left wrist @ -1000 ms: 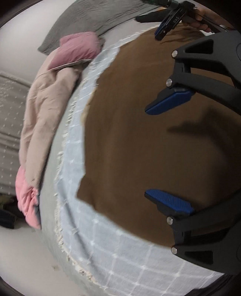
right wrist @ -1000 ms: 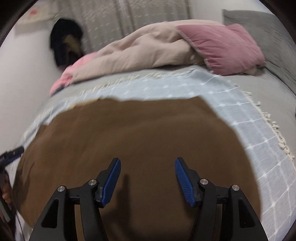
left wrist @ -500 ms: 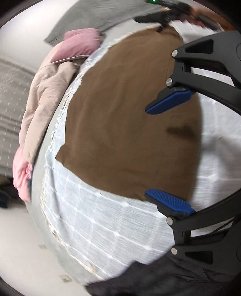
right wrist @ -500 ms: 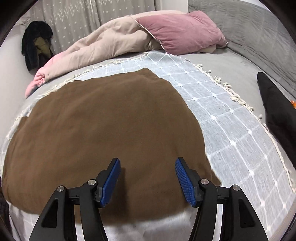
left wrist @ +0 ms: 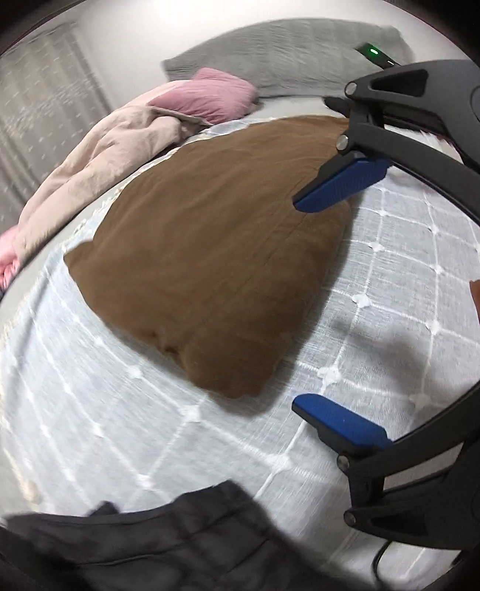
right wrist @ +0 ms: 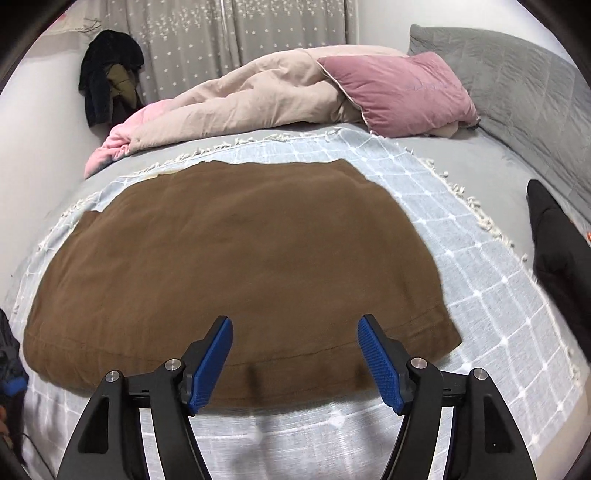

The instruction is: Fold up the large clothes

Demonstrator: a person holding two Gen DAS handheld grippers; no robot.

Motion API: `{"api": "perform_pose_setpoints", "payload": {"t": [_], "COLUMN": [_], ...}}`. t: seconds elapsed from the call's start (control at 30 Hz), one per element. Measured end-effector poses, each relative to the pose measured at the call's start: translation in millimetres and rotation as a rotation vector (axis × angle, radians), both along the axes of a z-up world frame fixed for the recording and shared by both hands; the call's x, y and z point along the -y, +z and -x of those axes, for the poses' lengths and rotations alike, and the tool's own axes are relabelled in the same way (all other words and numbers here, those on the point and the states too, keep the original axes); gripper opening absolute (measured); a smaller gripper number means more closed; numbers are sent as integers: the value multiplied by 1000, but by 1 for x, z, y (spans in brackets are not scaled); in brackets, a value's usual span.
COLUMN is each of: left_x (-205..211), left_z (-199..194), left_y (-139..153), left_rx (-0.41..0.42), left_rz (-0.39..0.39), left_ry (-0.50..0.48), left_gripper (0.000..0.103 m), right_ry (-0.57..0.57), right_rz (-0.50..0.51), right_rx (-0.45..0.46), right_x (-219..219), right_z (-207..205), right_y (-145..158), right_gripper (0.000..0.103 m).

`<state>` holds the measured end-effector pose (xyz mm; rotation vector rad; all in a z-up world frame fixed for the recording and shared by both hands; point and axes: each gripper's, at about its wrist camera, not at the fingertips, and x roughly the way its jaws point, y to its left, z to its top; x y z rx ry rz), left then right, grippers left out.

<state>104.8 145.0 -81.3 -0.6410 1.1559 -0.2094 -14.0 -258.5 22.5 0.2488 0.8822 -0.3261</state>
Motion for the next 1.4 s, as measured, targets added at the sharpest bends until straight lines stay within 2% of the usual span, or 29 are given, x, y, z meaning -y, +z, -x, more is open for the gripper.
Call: {"api": "perform_pose_setpoints", "payload": {"t": [0.17,0.23,0.33,0.37,0.6,0.67,0.77,0.8,0.83,0.93,1.03,1.1,1.17,1.2,1.3,1.4], "left_x": [13,14,17,17,27,29,24,19,14,9,15,20,28,33,55,89], "left_z": [-7,-12,-19,-21,-27,-30,-36,-37,-38,-39,-35,-31,-28,-25,-15,-11], "left_y": [-19,-28,-47,-51,-49,-49,-52,-57,-62,-65,-47,-26,-4,9,42,76], "left_rx": [-13,-13,-29,-4,96,123,136,127,124,122,197,267,346,391,505,600], "left_rz": [129,203,272,293,285,277,266,267,292,331,258,214,190,174,130,123], "left_ry": [49,62,125,151,248,273,338,370,396,426,393,354,298,262,160,73], "left_gripper": [98,98,98,98,98,95,74,58,50,38,27,25,24,24,23,23], "right_ry": [22,30,37,41,60,61,60,62,74,134,229,285,344,371,405,427], "right_rz": [-102,-97,-81,-81,-106,-120,-148,-162,-174,-184,-167,-172,-203,-228,-266,-399], "right_rx": [-18,-23,-26,-26,-32,-35,-33,-27,-17,19,38,43,15,-9,-43,-34], "right_x": [-14,-20,-27,-29,-32,-32,-31,-32,-34,-44,-59,-68,-78,-82,-84,-68], "right_z": [-10,-14,-18,-19,-27,-29,-30,-30,-30,-31,-33,-36,-45,-51,-66,-77], "right_y": [-10,-12,-15,-16,-22,-24,-26,-27,-27,-23,-19,-20,-29,-36,-55,-65], "right_gripper": [71,71,72,72,72,71,71,71,72,71,71,67,49,45,43,42]}}
